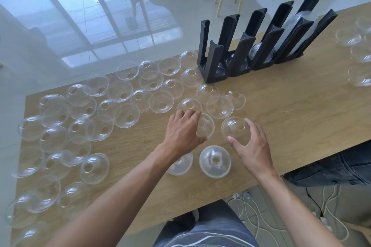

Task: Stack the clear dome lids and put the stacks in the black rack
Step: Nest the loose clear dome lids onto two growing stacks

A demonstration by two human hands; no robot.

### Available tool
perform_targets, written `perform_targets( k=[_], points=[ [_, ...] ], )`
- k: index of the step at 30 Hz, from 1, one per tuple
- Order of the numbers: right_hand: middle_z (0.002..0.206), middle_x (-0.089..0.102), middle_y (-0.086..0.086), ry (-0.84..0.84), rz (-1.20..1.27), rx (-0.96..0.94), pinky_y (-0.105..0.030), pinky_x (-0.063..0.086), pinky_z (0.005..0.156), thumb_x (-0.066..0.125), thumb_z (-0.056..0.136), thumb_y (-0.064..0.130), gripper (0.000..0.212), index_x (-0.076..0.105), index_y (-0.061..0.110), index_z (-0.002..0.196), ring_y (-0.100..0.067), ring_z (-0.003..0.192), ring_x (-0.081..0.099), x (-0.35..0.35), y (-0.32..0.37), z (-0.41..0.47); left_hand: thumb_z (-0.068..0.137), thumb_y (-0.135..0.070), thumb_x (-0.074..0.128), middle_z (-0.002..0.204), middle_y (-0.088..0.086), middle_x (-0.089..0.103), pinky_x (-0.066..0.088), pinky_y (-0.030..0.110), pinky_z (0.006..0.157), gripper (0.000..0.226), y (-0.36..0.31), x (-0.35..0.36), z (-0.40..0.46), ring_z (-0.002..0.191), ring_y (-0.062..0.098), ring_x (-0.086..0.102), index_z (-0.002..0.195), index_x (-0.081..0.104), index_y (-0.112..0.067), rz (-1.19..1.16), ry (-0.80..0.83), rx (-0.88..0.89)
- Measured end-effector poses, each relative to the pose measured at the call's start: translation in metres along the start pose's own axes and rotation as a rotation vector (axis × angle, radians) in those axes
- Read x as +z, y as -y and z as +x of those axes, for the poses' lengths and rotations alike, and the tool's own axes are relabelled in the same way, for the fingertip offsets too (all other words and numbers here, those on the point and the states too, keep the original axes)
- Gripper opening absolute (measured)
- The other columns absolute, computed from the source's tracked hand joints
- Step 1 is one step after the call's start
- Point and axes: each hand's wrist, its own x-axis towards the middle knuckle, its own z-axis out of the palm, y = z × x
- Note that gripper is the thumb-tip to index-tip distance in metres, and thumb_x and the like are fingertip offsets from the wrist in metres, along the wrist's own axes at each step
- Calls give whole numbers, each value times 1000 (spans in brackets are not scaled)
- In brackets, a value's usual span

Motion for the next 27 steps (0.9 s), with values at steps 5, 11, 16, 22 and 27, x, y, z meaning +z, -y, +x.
perform_targets(
  k=[5,11,16,22,27],
  points=[
    [156,45,2,-21,66,-68,-40,41,119,79,88,54,88,38,22,159,-15,146,42,-3,18,-21,80,-67,74,152,-2,51,38,39,105,90,10,-27,-31,131,27,45,154,43,-26,8,-72,-47],
    [155,41,12,37,73,-124,-29,35,114,77,87,62,89,38,27,159,-1,142,37,6,24,-62,78,-68,72,146,-3,52,38,40,102,86,26,-34,-89,126,25,46,150,47,-30,-19,-85,-129],
    [152,41,15,73,58,-139,-25,33,116,78,88,57,86,41,26,158,2,141,37,18,20,-89,78,-72,69,146,-7,49,38,37,100,88,31,-13,-124,126,21,45,153,45,-32,-58,-31,-185],
    [153,39,19,137,61,-167,-26,35,118,81,88,49,83,41,29,157,-1,145,37,34,13,-90,81,-71,70,153,-5,43,41,38,100,91,28,9,-130,131,23,46,157,38,-33,-141,26,-227],
    [163,34,13,195,80,-146,-22,29,119,80,88,51,87,34,35,160,-3,153,29,39,4,-85,83,-65,74,161,-5,34,50,41,102,95,28,22,-129,139,22,48,160,25,-39,-288,87,-266]
  ],
)
